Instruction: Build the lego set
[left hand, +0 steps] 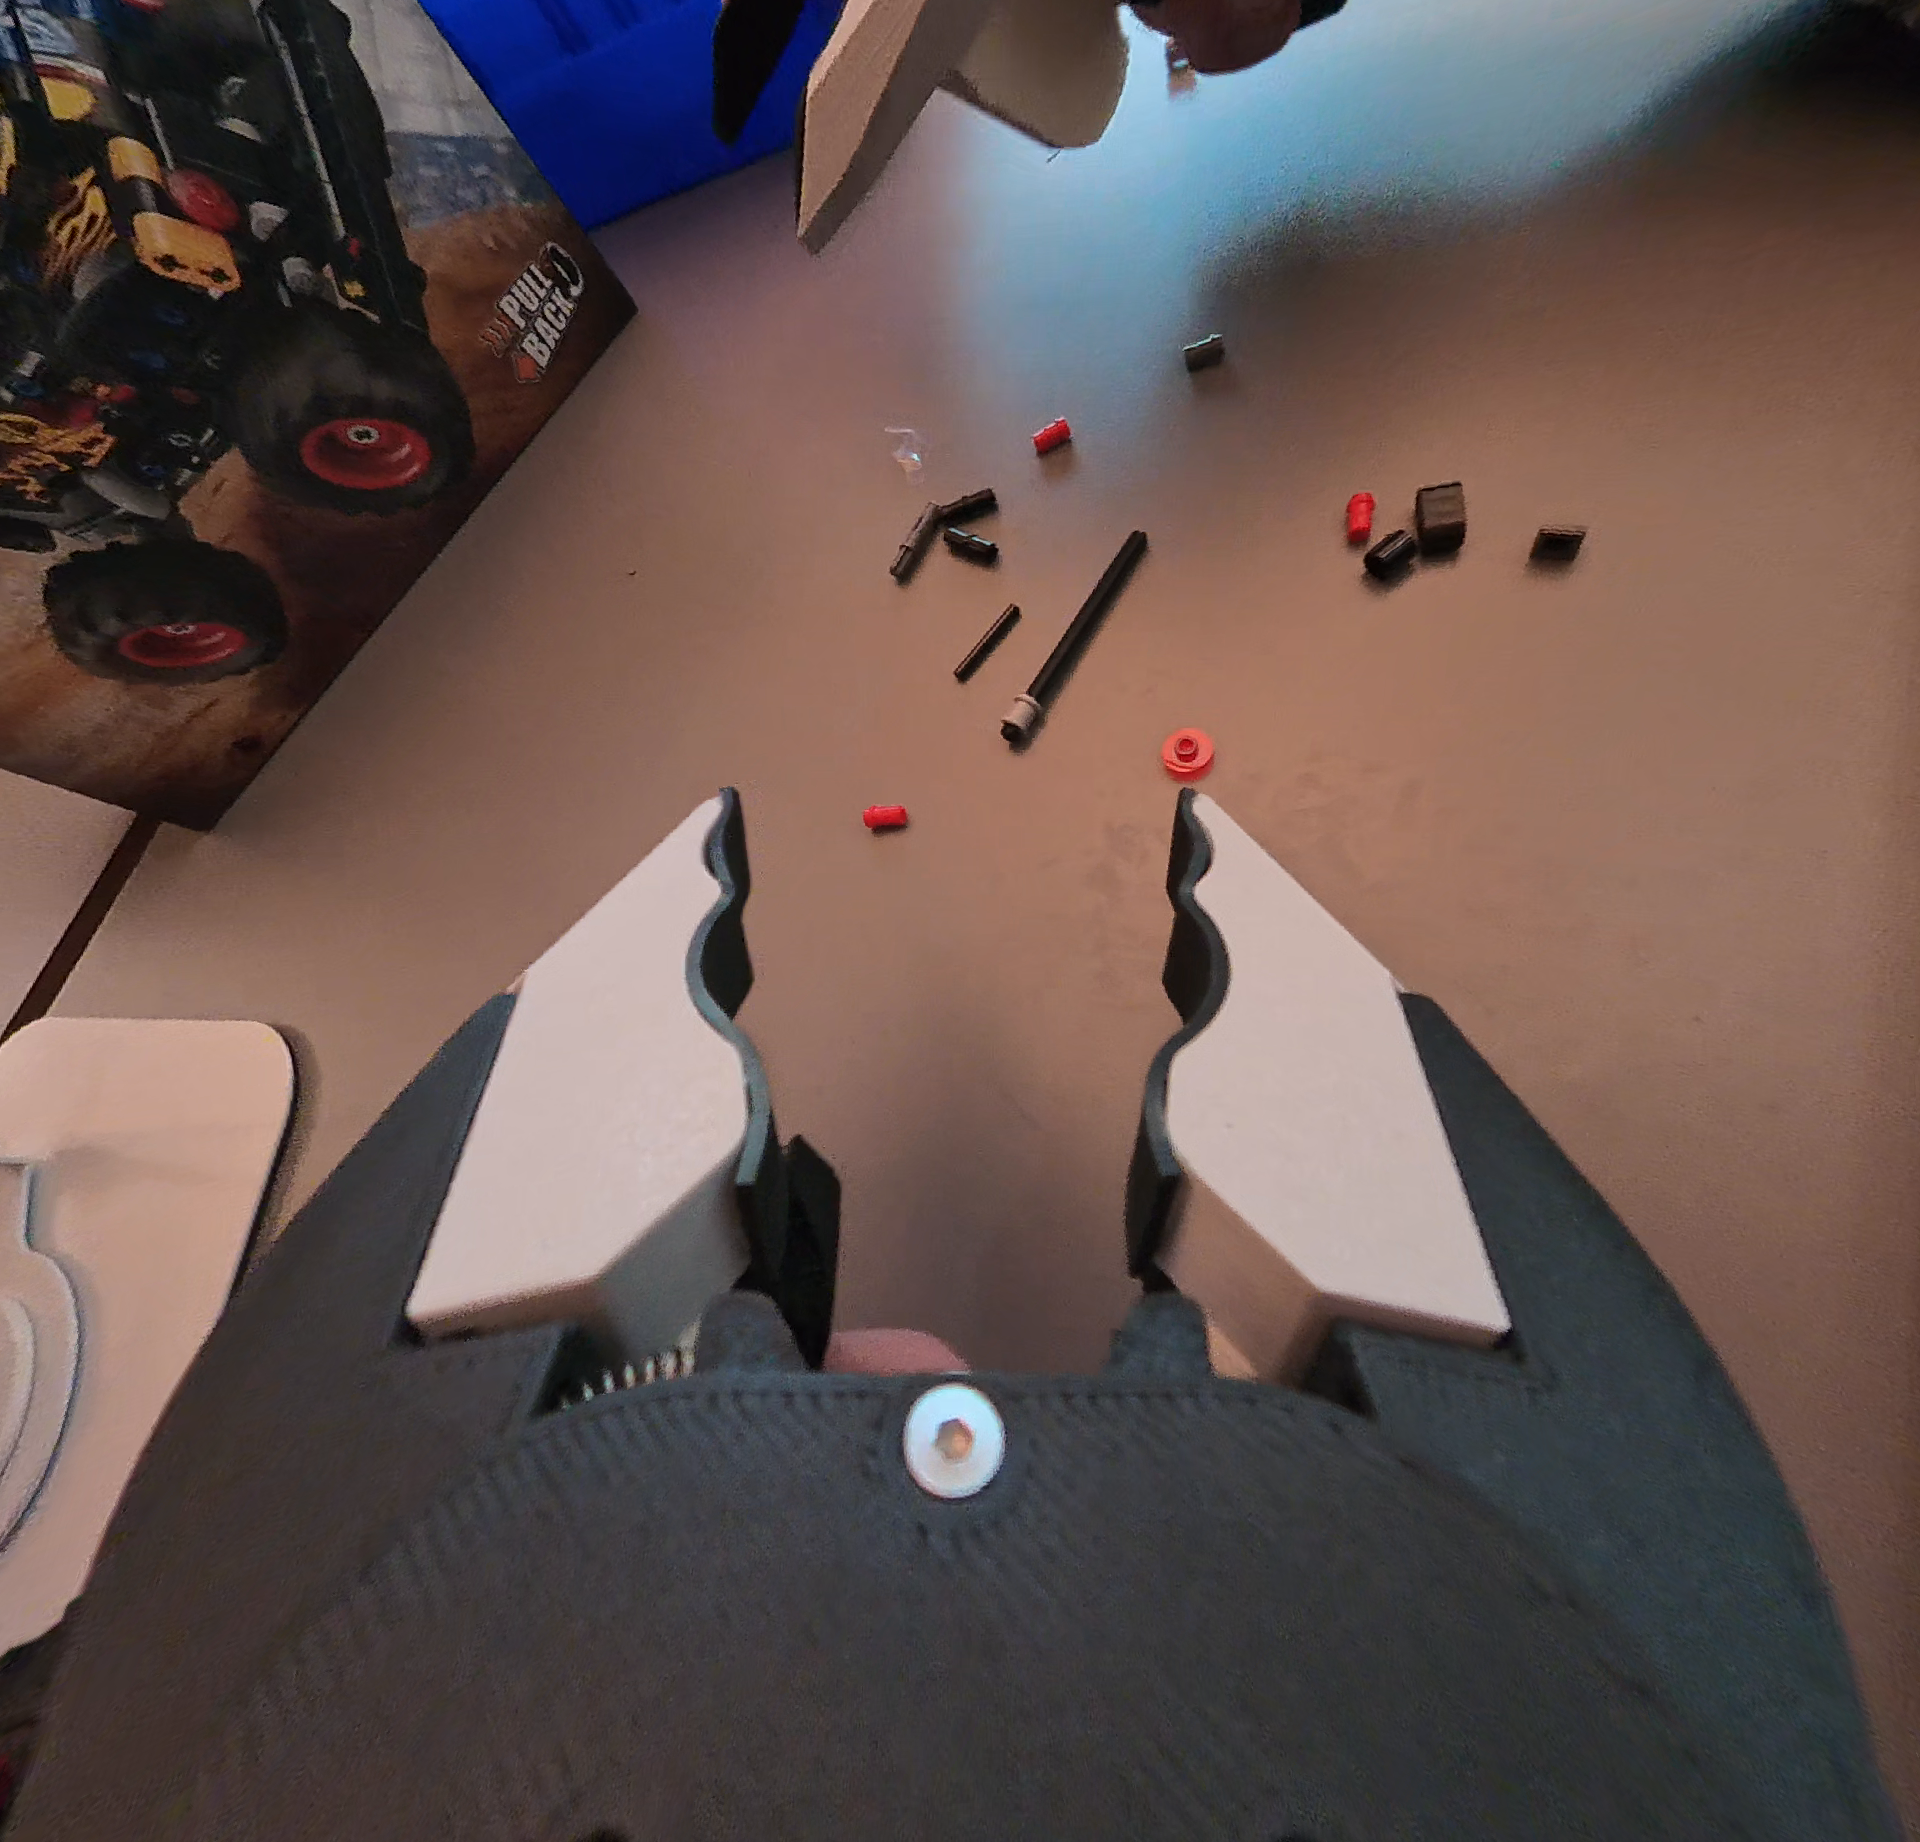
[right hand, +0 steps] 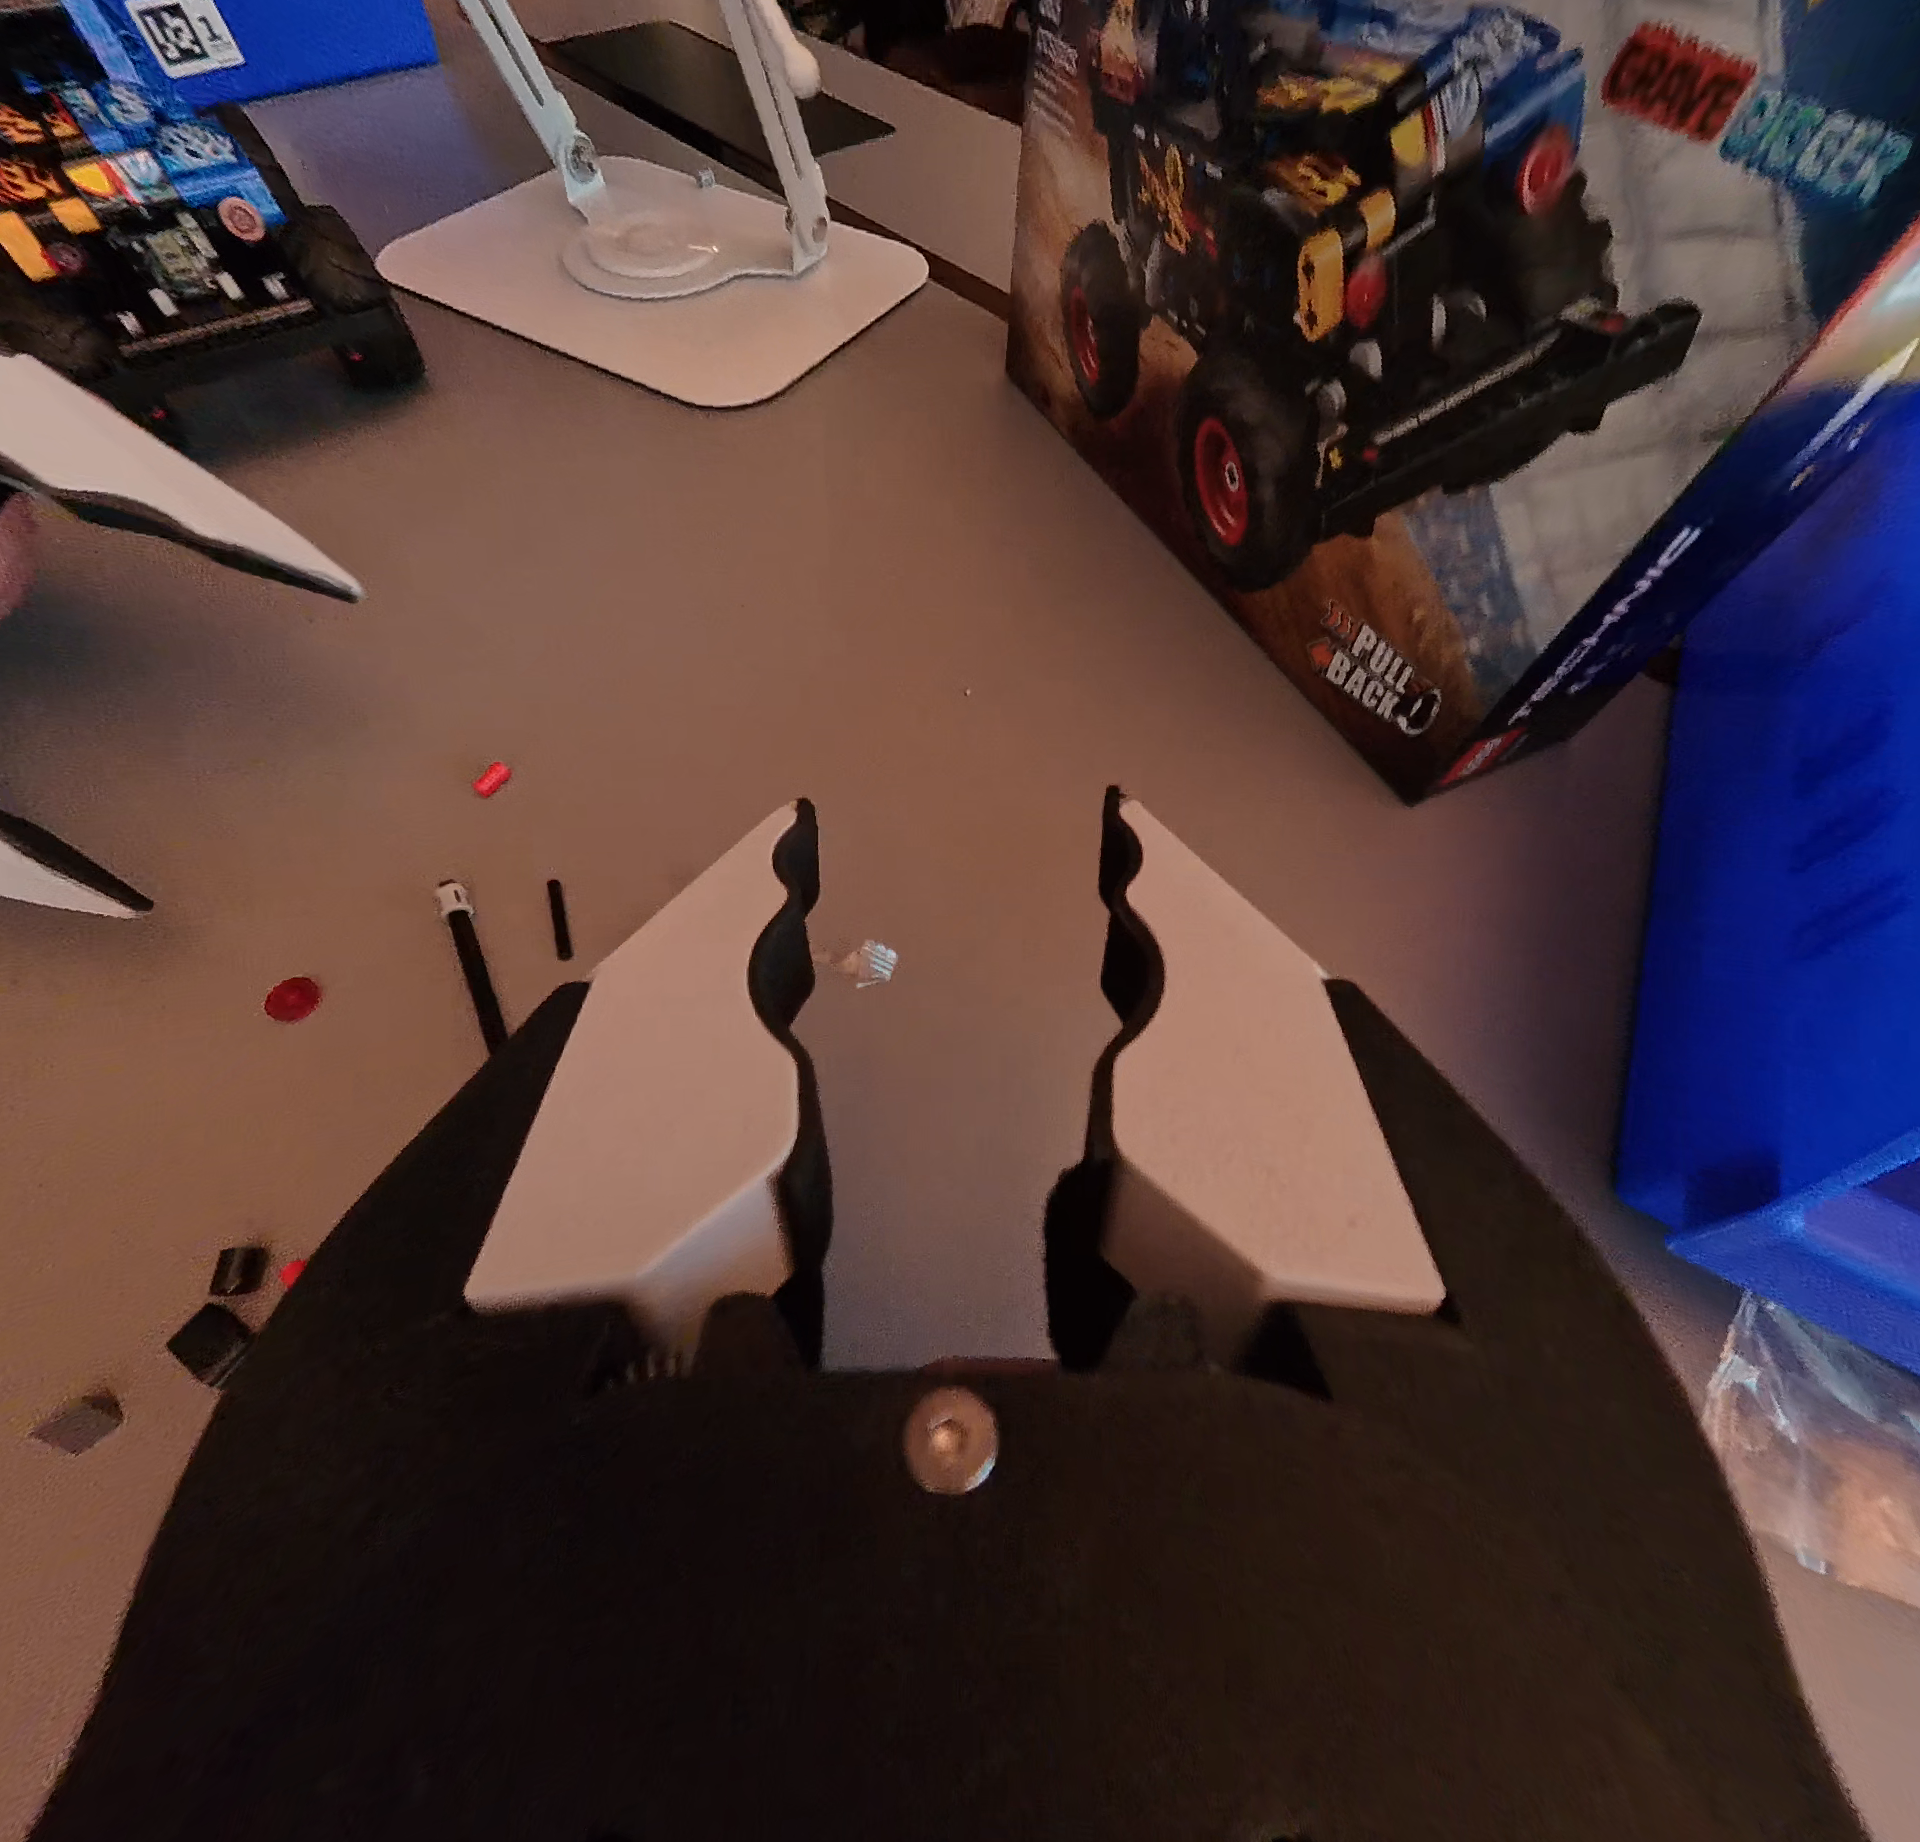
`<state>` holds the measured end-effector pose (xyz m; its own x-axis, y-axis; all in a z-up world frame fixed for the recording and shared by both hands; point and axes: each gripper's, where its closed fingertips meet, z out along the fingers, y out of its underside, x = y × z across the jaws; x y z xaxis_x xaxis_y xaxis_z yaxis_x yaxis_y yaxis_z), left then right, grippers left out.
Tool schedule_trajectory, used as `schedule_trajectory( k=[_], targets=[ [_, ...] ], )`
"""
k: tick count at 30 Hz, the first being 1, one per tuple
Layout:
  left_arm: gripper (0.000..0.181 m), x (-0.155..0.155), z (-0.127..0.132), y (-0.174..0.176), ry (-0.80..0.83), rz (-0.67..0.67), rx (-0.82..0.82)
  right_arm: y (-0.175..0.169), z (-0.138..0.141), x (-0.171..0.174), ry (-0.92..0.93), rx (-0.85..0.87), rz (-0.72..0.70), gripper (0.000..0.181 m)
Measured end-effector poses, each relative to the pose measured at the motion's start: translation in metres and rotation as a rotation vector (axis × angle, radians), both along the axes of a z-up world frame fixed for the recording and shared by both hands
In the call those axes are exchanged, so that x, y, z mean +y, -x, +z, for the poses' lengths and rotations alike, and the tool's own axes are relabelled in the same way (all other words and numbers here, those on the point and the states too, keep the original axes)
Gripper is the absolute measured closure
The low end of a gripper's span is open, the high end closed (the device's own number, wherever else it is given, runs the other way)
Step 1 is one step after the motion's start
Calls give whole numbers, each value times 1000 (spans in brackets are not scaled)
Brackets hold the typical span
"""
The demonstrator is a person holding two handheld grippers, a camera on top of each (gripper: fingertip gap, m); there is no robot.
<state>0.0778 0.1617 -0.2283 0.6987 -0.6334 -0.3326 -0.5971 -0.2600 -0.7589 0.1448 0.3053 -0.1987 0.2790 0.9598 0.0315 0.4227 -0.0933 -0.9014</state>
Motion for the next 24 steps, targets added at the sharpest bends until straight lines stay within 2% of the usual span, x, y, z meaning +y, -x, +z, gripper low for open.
schedule_trajectory(
  k=[5,10,13,15,17,19,22,24],
  targets=[
    [89,0,-8,6,62,9,-23,5,7,-7,-37,4,12,121],
    [86,5,-4,12,48,27,-20,8,6,-9,-48,-11,21,120],
    [87,3,13,24,-6,42,18,7,9,-9,-67,-11,20,119],
    [89,-10,31,43,-22,80,42,6,11,-7,-63,7,12,120],
    [95,-34,58,76,-77,175,55,5,11,-5,-57,5,3,120],
    [99,-70,79,126,-115,316,65,6,11,-5,-68,-3,0,121],
    [95,-132,88,240,-88,682,84,9,10,-8,-80,-20,7,122],
    [95,-171,89,304,-65,860,80,10,9,-9,-86,-29,9,122]
  ],
)
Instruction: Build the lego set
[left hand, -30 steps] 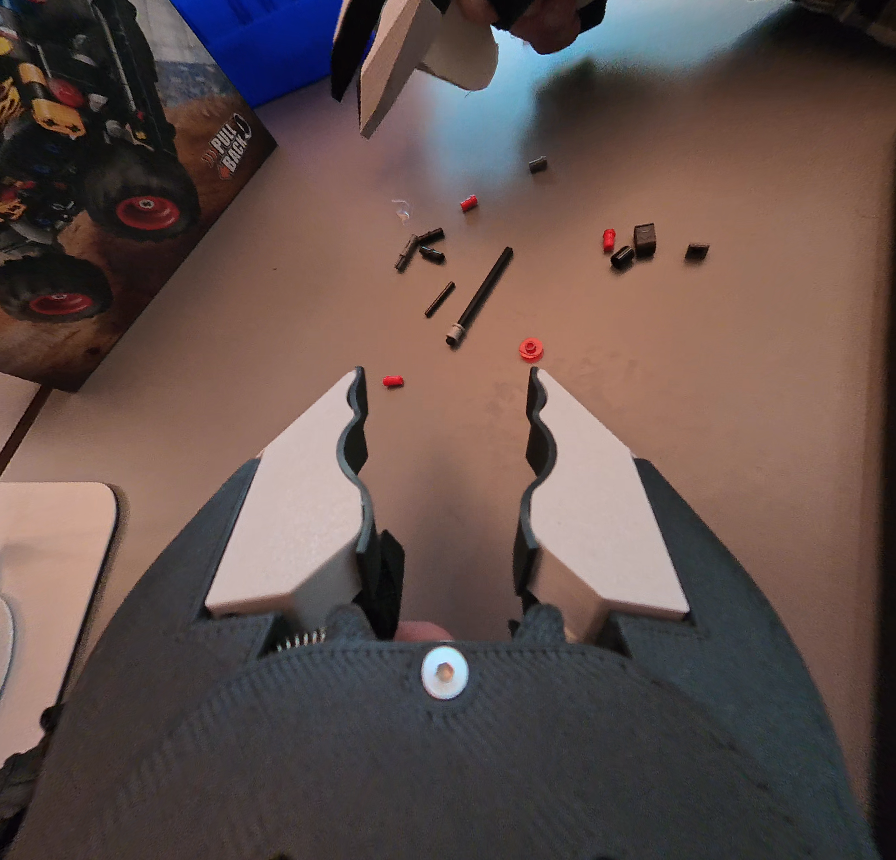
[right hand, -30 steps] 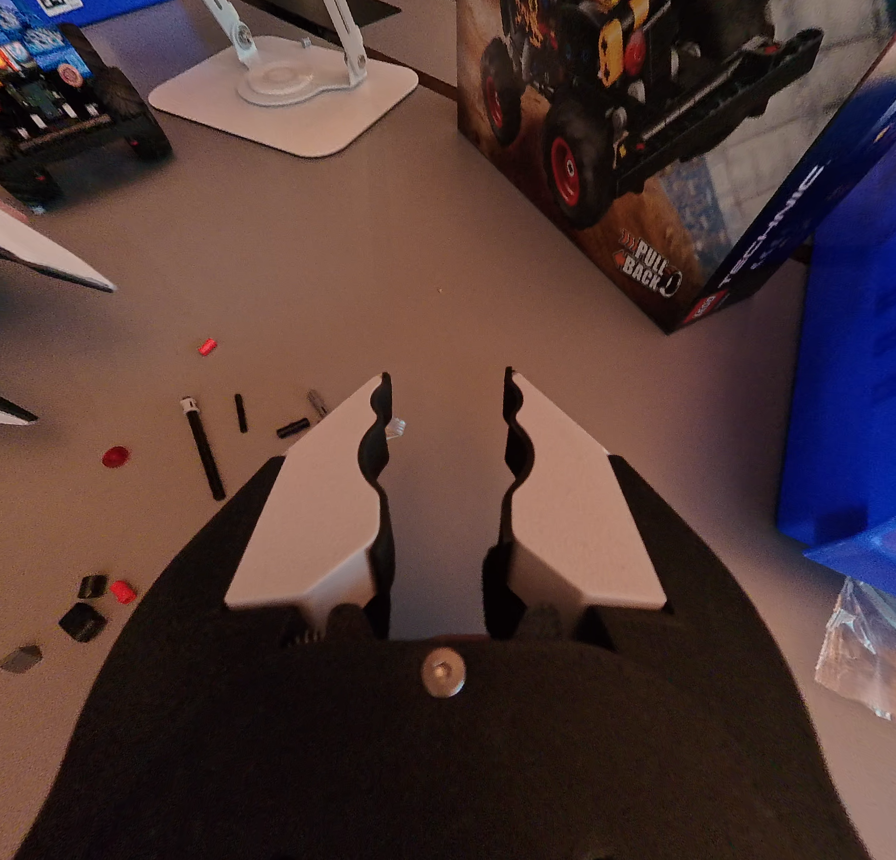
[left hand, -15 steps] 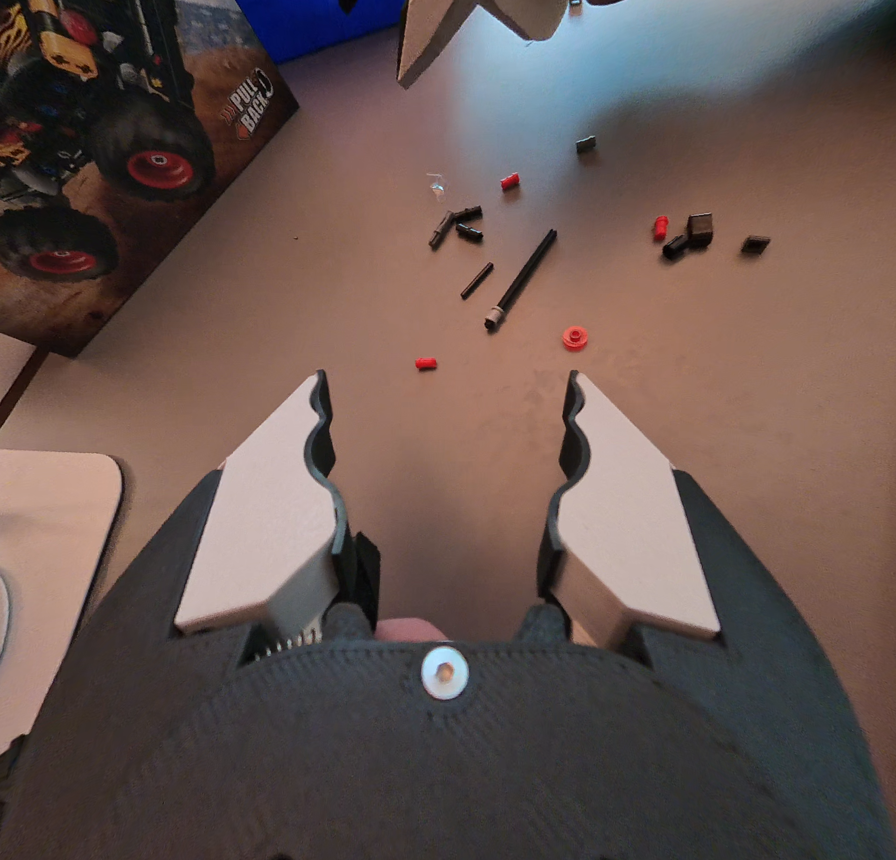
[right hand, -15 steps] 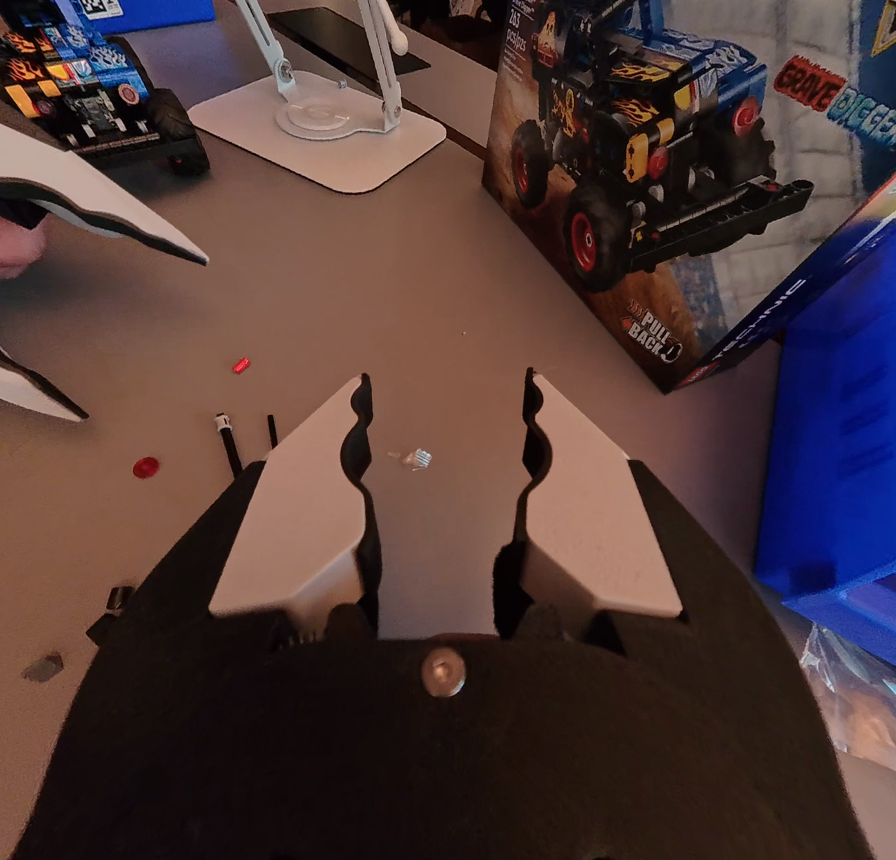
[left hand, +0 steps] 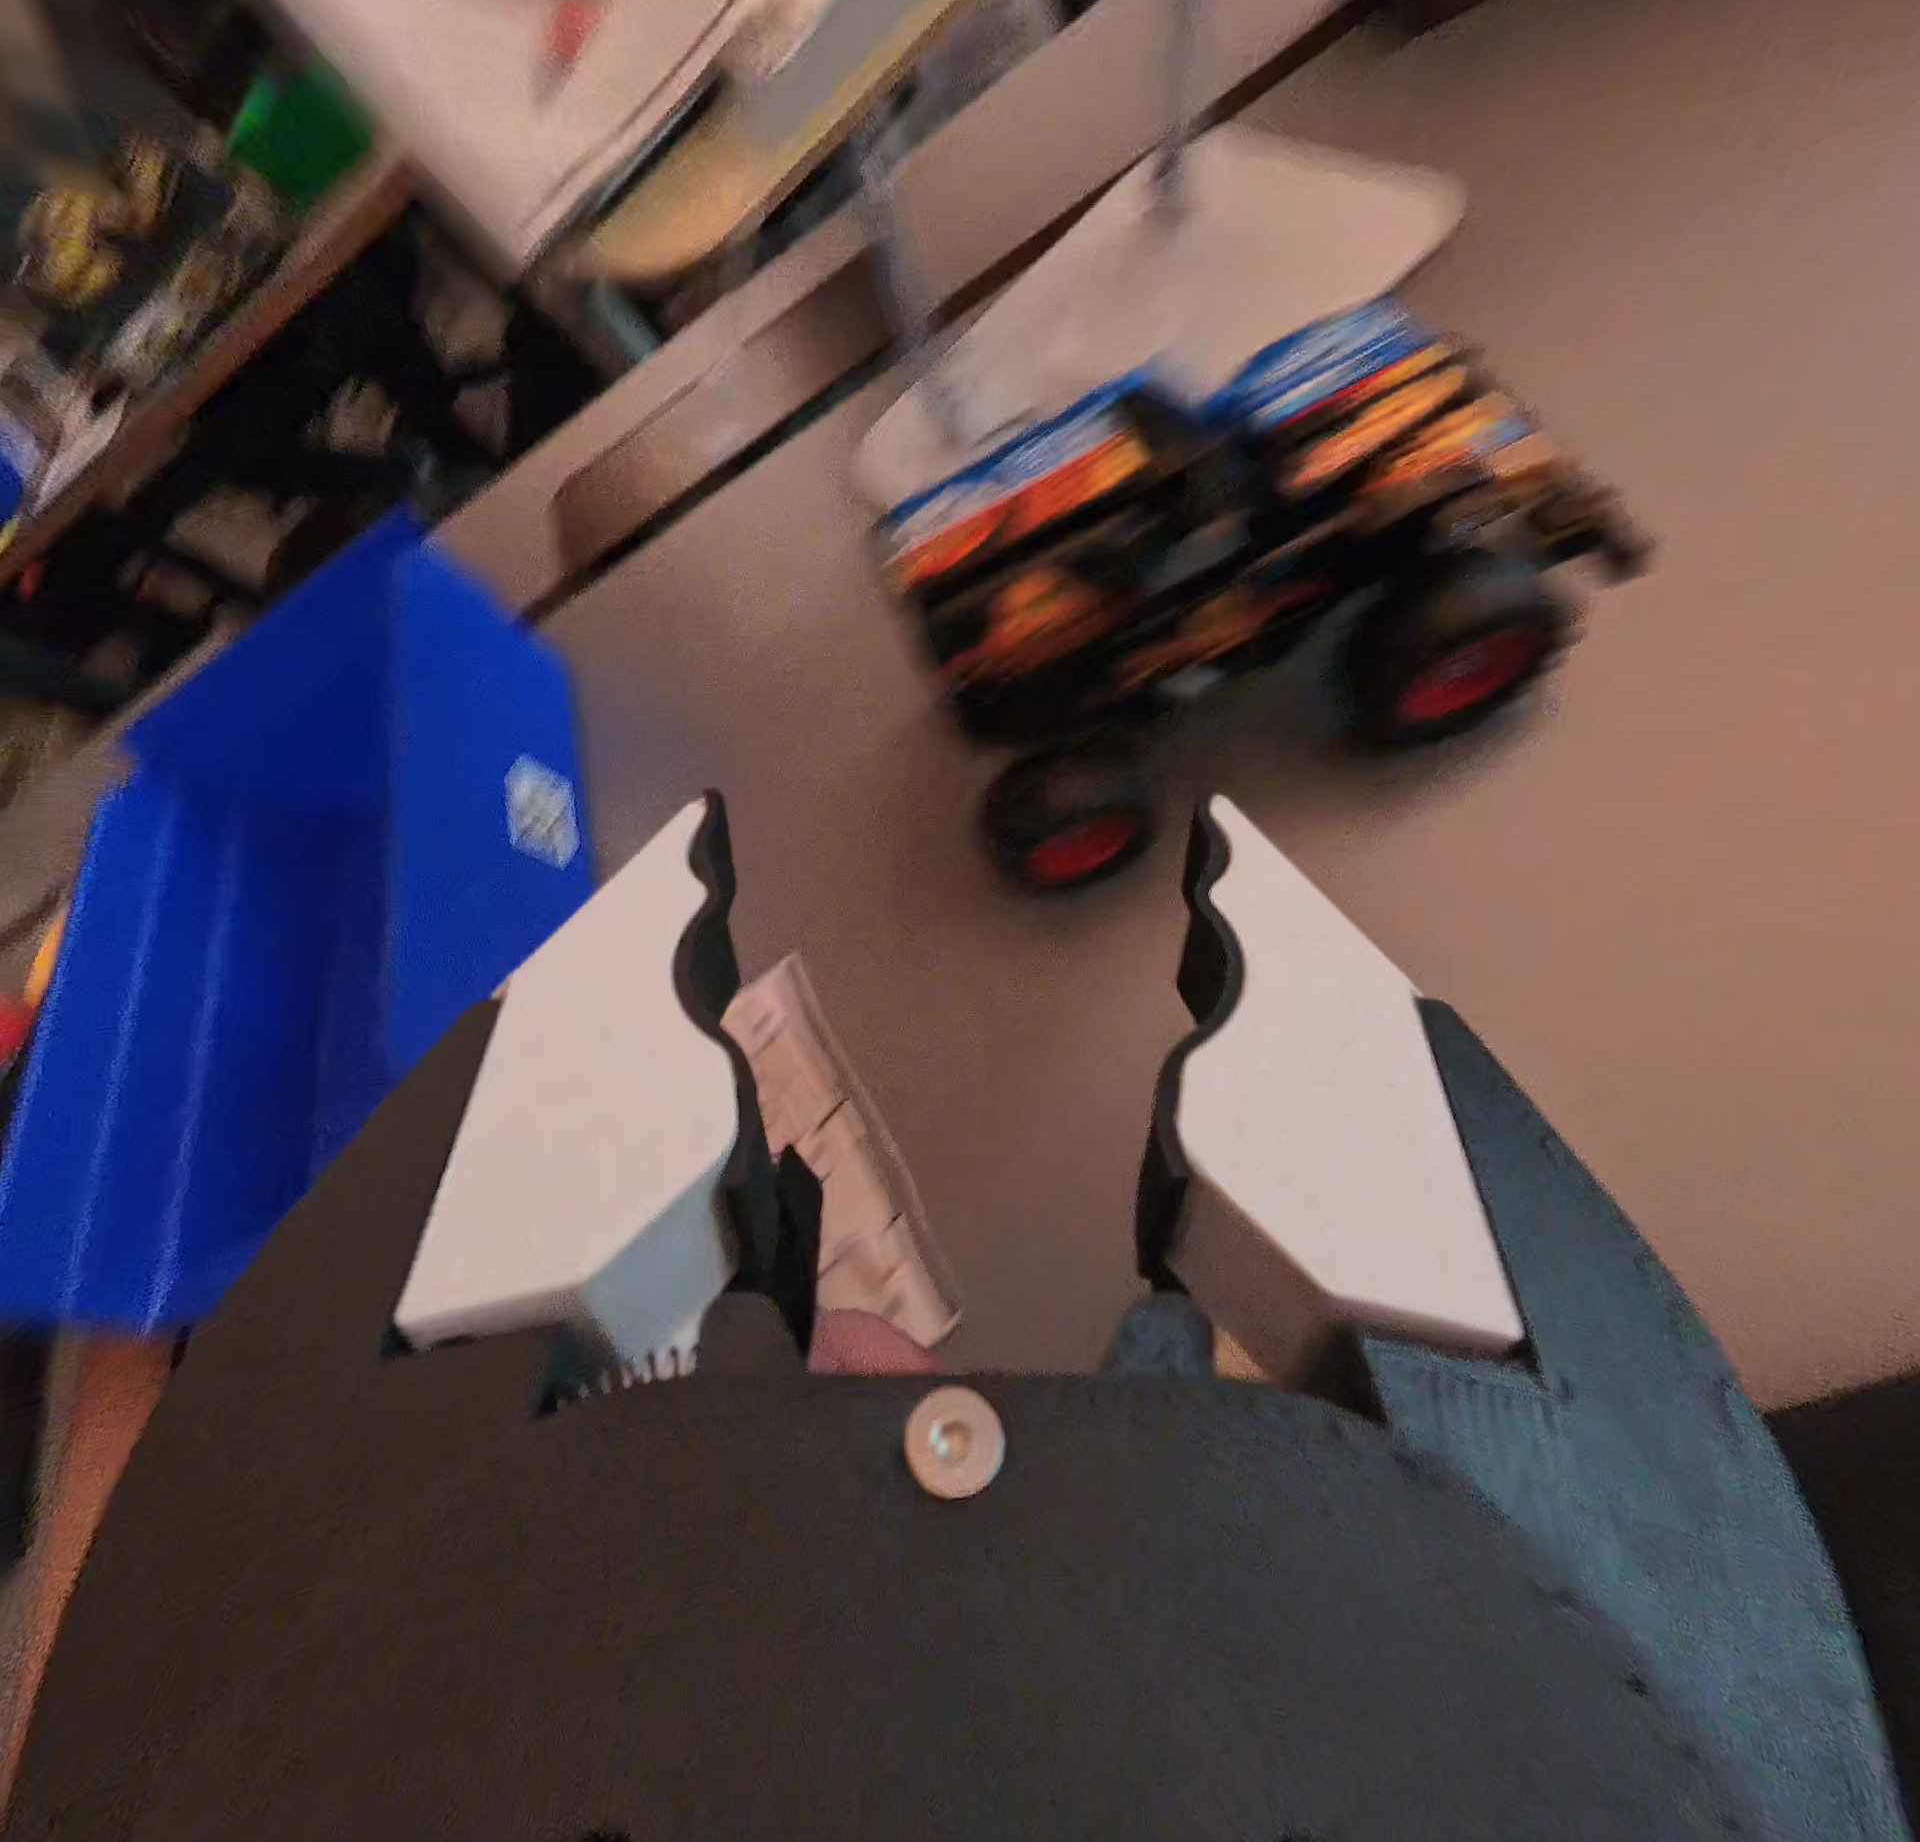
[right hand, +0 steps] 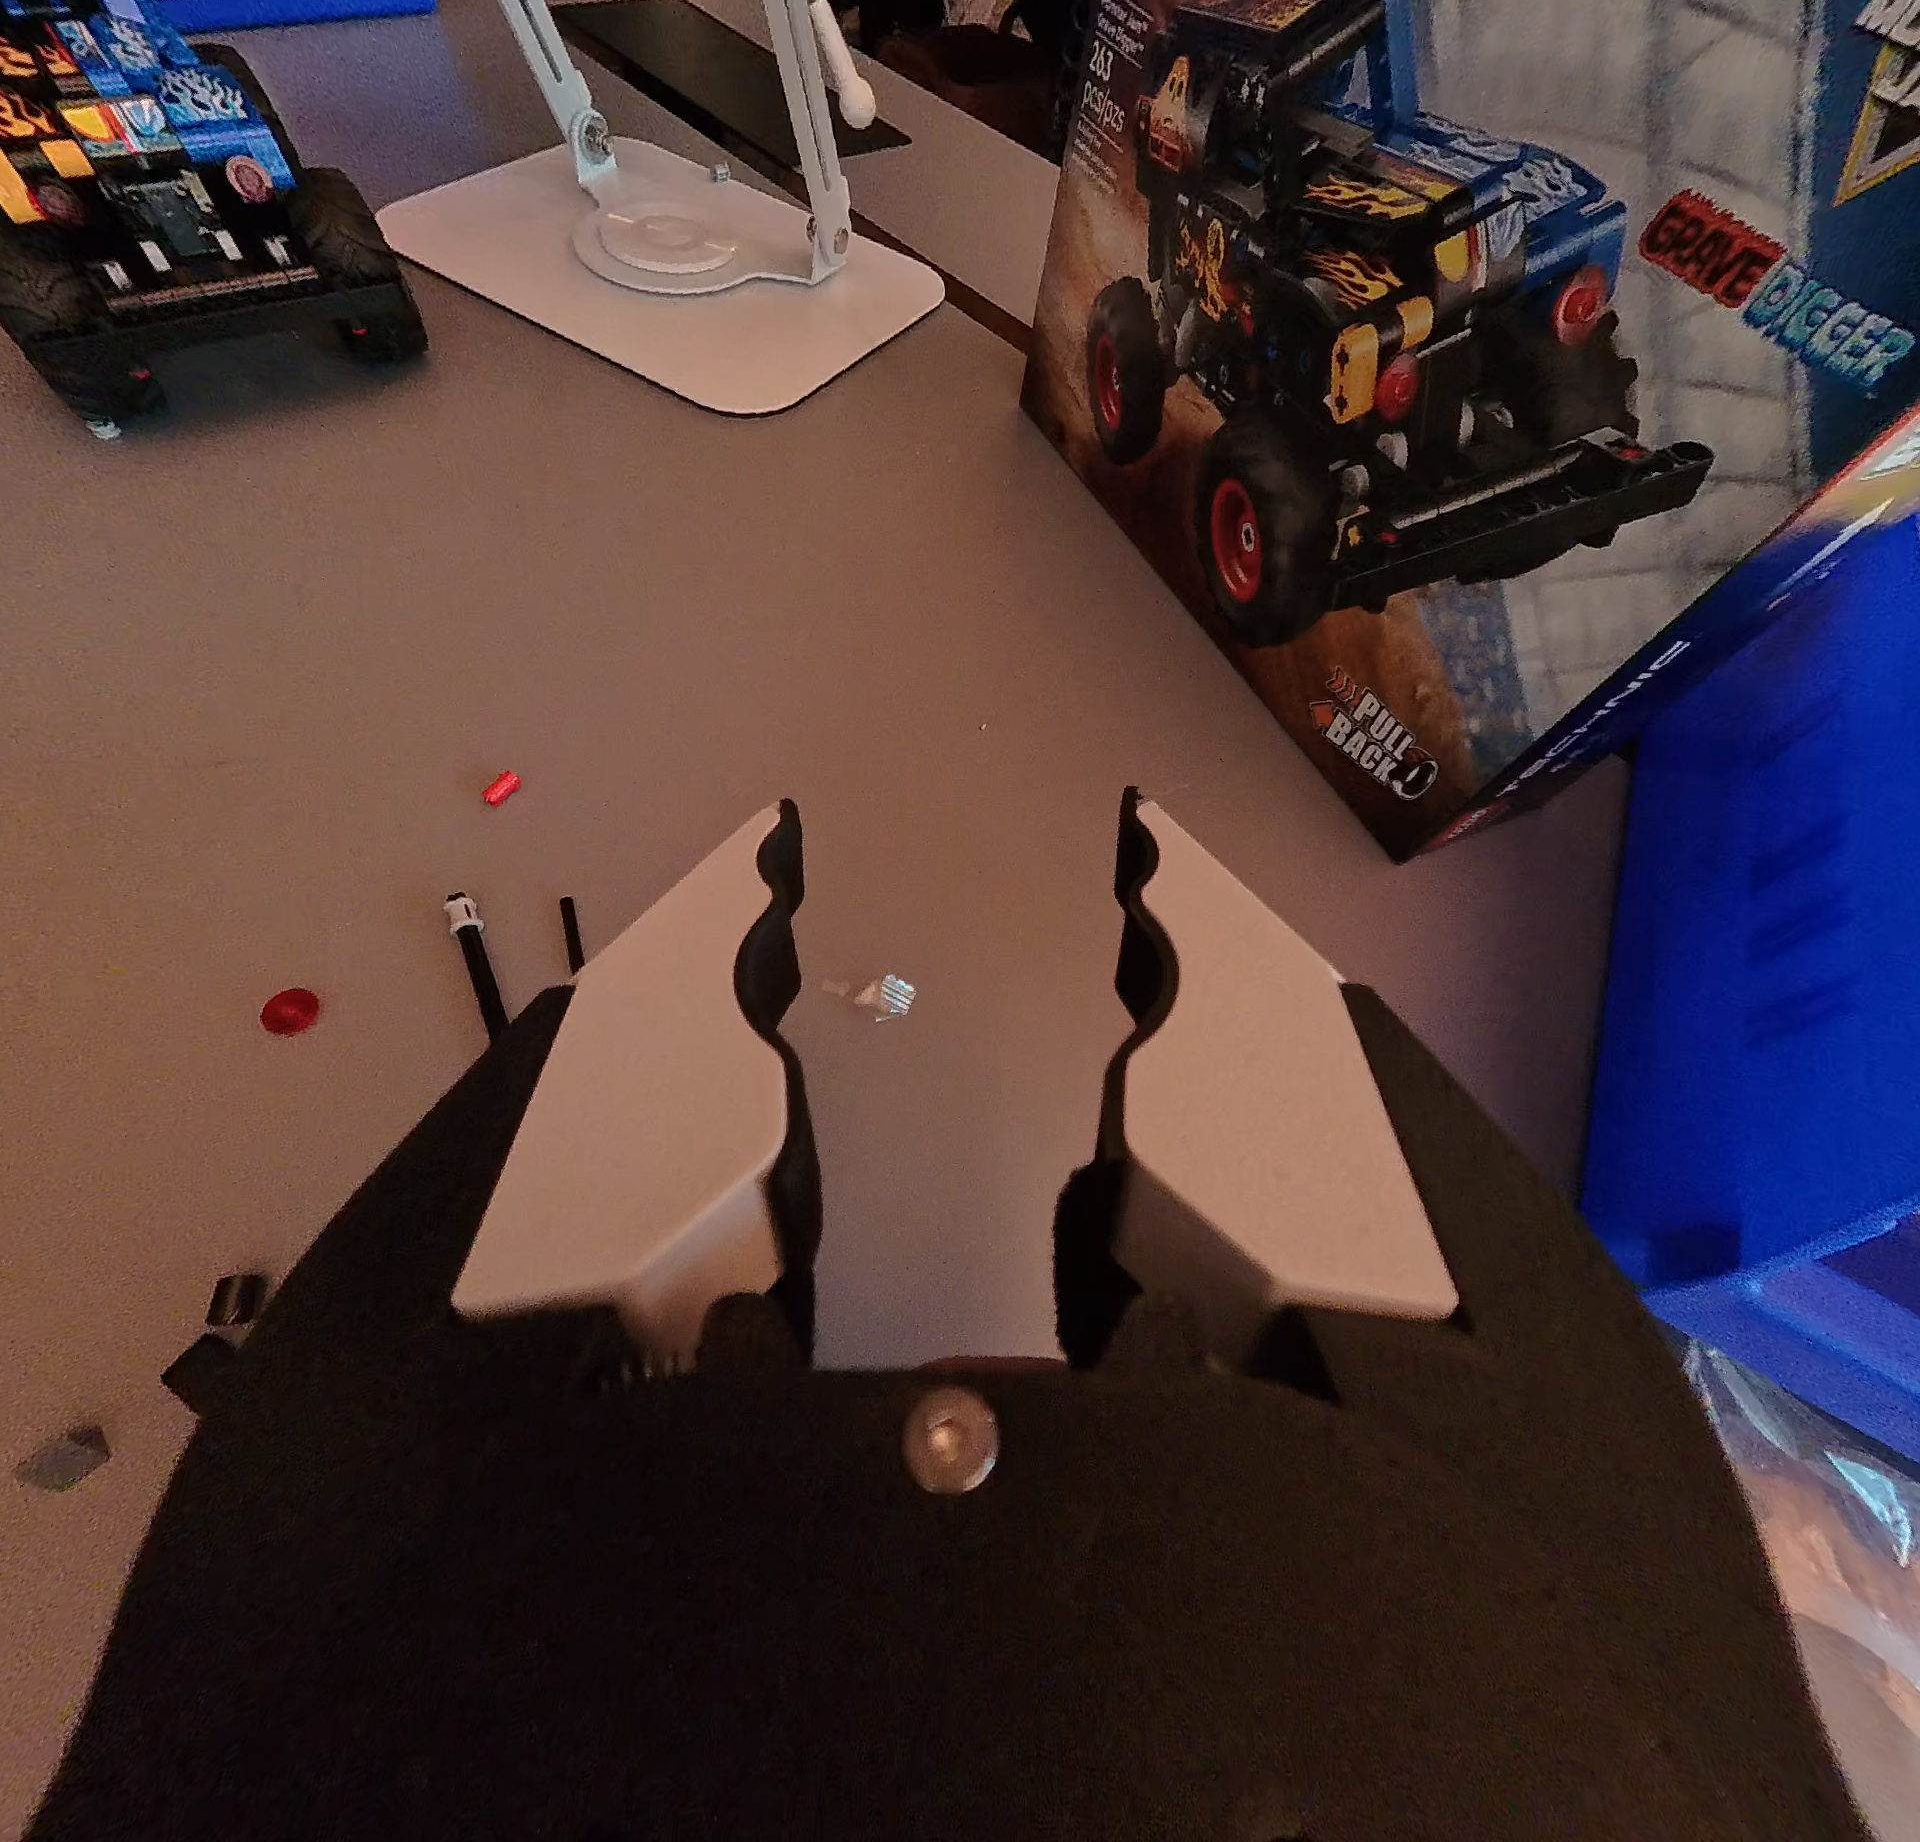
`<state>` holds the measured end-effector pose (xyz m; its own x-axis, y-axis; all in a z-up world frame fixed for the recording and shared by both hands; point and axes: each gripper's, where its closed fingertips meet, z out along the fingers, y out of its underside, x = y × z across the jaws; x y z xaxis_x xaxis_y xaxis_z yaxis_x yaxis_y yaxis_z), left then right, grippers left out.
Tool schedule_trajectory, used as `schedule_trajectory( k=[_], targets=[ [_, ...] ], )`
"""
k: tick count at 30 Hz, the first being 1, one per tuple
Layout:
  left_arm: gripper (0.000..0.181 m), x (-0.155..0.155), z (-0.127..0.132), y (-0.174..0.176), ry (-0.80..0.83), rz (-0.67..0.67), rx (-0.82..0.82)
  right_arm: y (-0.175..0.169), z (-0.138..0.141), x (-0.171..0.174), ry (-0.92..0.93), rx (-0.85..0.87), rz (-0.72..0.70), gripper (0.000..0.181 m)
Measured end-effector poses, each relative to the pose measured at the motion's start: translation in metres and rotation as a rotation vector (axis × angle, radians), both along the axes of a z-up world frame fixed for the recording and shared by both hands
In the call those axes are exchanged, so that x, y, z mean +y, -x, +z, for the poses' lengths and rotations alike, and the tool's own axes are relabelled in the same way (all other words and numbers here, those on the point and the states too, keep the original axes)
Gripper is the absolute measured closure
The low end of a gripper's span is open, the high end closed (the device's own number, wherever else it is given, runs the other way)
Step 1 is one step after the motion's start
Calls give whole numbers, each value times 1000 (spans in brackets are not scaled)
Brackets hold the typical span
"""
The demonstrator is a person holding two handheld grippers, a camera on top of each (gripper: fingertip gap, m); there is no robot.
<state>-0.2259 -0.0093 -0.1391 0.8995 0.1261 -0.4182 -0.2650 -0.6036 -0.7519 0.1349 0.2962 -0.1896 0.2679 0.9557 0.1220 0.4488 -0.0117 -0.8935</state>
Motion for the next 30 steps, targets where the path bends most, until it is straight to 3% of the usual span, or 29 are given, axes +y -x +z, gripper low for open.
schedule_trajectory(
  k=[3,6,9,12,15,20,24,26,28,29,30],
  targets=[
    [86,-42,-36,69,132,184,-95,-1,-1,1,4,2,-5,122],
    [86,-54,-82,98,236,248,-208,-4,1,3,11,19,-17,122],
    [97,-57,-118,103,324,257,-293,-7,1,6,26,33,-27,122],
    [127,-54,-120,99,314,243,-347,-8,-1,8,39,40,-31,122],
    [181,-44,-123,97,281,230,-341,-9,-3,9,48,37,-34,122],
    [181,-40,-123,101,283,211,-289,-4,6,1,33,48,-1,122],
    [181,-36,-110,78,212,92,-379,11,20,-25,-5,66,75,124],
    [178,-42,-102,92,200,146,-329,18,18,-37,-27,45,104,125],
    [108,-48,-112,103,276,203,-319,23,17,-46,-29,41,129,125],
    [105,-49,-121,100,317,194,-349,26,17,-49,-23,47,138,125],
    [116,-43,-122,95,293,168,-407,28,18,-52,-19,50,145,126]
  ],
)
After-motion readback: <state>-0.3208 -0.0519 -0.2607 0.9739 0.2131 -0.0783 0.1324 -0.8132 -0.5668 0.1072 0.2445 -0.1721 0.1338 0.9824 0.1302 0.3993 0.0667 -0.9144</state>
